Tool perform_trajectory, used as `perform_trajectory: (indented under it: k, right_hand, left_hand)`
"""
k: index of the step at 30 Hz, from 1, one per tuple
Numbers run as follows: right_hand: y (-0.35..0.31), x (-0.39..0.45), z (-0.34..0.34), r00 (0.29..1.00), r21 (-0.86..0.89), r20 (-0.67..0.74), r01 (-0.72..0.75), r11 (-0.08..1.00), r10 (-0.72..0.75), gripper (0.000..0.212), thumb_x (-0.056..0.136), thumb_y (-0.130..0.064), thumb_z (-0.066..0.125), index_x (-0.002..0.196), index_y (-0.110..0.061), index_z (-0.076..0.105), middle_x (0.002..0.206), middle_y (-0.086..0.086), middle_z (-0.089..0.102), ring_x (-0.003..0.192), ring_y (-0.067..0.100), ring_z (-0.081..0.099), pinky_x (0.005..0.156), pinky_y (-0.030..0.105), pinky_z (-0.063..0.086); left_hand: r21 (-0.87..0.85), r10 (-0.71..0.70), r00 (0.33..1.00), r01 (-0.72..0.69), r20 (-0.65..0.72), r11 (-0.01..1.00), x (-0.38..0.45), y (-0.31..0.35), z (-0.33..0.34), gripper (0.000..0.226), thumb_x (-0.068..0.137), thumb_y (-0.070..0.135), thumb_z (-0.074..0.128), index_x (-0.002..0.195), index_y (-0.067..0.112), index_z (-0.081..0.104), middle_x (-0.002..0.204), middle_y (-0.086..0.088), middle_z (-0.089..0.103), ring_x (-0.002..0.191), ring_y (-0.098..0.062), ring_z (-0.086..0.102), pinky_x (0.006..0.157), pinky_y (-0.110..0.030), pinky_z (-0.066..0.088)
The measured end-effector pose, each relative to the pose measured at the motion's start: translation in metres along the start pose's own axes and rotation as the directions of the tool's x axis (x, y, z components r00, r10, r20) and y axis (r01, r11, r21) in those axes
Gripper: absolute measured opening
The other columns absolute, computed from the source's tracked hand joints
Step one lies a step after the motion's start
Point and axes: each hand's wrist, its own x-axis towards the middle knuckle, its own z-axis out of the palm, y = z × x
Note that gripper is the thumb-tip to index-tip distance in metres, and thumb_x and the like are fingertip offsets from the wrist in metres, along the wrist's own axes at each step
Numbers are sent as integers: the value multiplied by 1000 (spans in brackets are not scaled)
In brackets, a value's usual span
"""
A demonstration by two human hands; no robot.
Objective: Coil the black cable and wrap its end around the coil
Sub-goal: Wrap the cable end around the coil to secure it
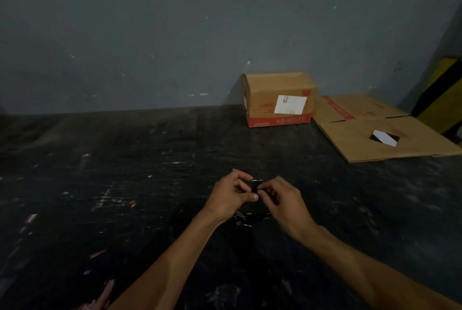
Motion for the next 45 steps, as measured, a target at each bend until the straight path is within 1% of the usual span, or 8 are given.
perform_trajectory:
  k: [5,10,14,22,27,31,37,45]
  right_hand:
    - [9,-1,-1,993,-30,31,111,993,-110,5,87,-15,67,92,-14,66,120,1,58,107,7,56,91,21,46]
    - [7,0,-3,996,73,85,13,997,-19,11,87,-14,68,93,-20,60,89,-7,60,84,1,58,71,18,48]
    - [7,4,-1,979,113,136,-169,979,154,21,88,-14,67,108,-20,63,90,-11,60,83,-2,58,70,6,42]
    - [13,11,2,923,133,99,-382,914,372,11,93,-14,59,84,-19,59,78,-2,65,75,9,61,60,21,47]
    - [27,11,6,842,283,41,-526,802,538,15,93,-14,59,81,-23,59,84,-2,66,82,11,63,68,25,51]
    - [39,-2,14,777,370,75,-604,706,625,11,92,-9,59,87,-19,59,91,5,65,88,19,63,76,33,53]
    - [55,-26,25,765,126,265,-631,765,587,23,93,1,51,87,-19,60,87,3,62,70,13,60,54,21,47]
    - [77,-45,39,643,-110,486,-627,771,592,29,95,-5,48,114,-17,67,75,-13,57,64,0,56,59,13,42]
  left_hand:
    - [70,13,996,-19,87,997,-3,0,-5,43,69,14,86,101,28,61,79,4,72,79,-8,69,81,-26,53]
    - [104,10,989,-26,146,994,-5,3,-5,42,72,17,83,100,25,53,84,3,73,87,-18,70,85,-35,55]
    - [142,34,986,-58,165,988,-5,4,-1,38,78,18,78,100,26,49,88,4,72,84,-7,68,81,-26,54]
    - [87,17,997,-23,76,996,-7,-4,10,30,84,24,72,99,37,50,103,8,67,95,5,61,76,-9,45]
    - [-137,-178,984,177,6,975,-16,-27,13,36,86,17,70,116,26,52,111,4,64,96,-7,65,67,-14,51]
    - [-459,-431,899,415,75,785,-24,-42,18,35,86,10,71,114,17,51,115,-13,64,97,-25,68,64,-36,60]
    - [-475,-491,869,458,62,751,-25,-73,23,32,81,1,74,108,7,57,109,-18,68,94,-24,69,66,-30,57]
    - [-170,-525,849,509,-63,844,-24,-108,39,32,86,4,68,112,15,54,103,-6,63,95,-20,65,86,-36,56]
